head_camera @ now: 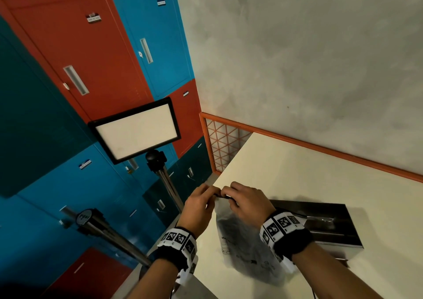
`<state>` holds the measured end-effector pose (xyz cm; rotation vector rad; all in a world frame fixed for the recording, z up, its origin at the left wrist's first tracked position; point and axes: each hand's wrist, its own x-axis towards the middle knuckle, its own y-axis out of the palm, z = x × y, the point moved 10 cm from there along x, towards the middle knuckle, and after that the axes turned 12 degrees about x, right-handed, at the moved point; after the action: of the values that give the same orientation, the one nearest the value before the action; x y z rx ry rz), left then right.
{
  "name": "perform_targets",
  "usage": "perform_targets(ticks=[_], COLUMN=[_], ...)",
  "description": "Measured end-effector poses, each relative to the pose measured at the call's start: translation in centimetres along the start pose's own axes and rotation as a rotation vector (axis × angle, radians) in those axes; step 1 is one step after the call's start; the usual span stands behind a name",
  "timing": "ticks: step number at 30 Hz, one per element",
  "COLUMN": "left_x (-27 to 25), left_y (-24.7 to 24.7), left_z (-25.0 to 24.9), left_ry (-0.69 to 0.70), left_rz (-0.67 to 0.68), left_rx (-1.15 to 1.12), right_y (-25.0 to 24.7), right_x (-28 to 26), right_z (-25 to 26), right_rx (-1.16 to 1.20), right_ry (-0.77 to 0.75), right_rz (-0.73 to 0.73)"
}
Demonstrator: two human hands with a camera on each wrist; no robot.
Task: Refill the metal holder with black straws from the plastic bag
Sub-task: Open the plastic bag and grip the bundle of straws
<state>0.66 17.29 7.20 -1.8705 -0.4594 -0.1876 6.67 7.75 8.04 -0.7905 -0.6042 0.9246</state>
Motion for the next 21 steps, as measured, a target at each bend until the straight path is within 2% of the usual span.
perform_targets(ticks=[21], left_x=[-1.2], left_y=[-0.8], left_z=[0.1], left_ry=[-0.03], left_rz=[-0.016], left_rx=[-0.001], right_y=[0.6], right_x=[0.1], right_z=[0.9], right_rx=[0.005], right_ry=[-0.008], right_rz=[-0.006])
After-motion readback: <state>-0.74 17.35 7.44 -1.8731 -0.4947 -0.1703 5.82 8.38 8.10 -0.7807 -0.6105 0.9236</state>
